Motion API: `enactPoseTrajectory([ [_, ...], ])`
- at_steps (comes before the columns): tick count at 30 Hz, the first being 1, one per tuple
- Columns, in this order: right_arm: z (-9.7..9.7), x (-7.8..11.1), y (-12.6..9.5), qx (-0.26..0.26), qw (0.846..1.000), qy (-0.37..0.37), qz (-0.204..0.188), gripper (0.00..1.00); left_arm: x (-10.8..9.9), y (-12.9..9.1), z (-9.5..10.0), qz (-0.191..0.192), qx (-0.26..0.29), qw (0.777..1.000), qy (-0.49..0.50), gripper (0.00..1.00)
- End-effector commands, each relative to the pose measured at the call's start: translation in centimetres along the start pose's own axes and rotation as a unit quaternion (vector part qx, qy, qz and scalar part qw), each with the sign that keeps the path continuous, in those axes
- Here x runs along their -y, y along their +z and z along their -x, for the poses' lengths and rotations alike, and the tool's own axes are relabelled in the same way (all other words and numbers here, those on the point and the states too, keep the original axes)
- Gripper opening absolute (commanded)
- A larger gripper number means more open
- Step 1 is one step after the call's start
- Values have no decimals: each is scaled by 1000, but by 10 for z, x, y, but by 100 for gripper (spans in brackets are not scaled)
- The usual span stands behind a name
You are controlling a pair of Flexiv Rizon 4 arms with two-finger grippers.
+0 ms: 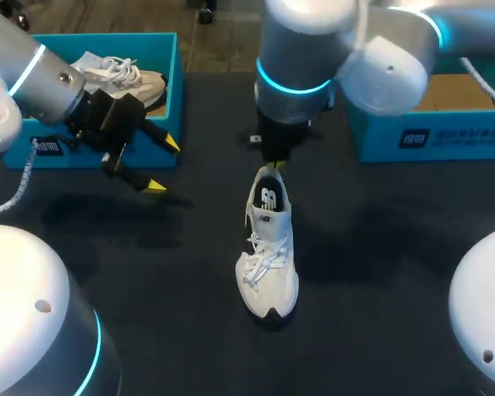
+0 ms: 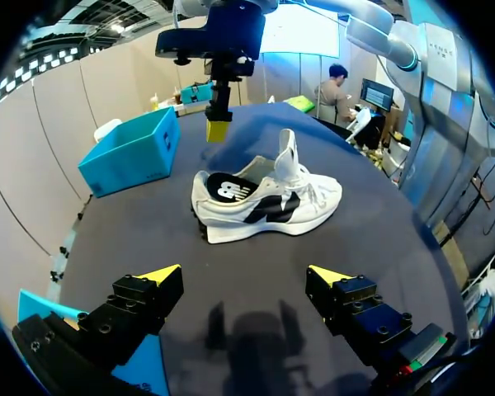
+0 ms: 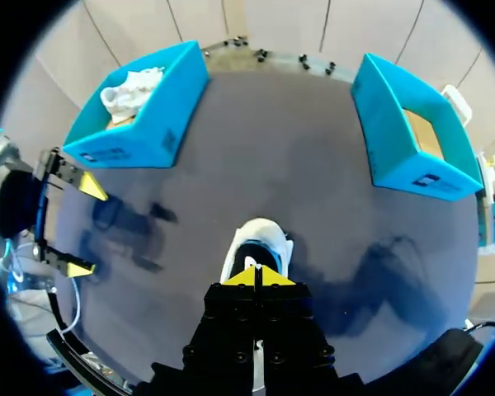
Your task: Take the shoe out of the shoebox, open the shoe tongue, remove and reinsert the insole, then place the shoe into the shoebox
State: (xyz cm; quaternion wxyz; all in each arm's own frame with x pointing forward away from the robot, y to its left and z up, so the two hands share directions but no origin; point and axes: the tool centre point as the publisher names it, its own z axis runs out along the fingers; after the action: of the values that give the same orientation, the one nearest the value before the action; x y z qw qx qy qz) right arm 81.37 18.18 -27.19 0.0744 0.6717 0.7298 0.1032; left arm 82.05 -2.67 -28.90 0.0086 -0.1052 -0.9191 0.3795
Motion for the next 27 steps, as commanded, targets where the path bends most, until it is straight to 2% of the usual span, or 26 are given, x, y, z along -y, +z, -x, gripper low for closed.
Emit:
enactPoseTrajectory([
  [1, -6, 5, 11, 36, 999, 6, -5, 0, 0, 0, -1, 1, 0, 1000, 0, 100],
  [10, -8, 24, 32, 12, 999, 31, -16, 0, 0, 0, -1, 1, 0, 1000, 0, 100],
  [27, -5, 54, 65, 6, 996, 45, -73, 0, 0, 0, -1, 1, 0, 1000, 0, 100],
])
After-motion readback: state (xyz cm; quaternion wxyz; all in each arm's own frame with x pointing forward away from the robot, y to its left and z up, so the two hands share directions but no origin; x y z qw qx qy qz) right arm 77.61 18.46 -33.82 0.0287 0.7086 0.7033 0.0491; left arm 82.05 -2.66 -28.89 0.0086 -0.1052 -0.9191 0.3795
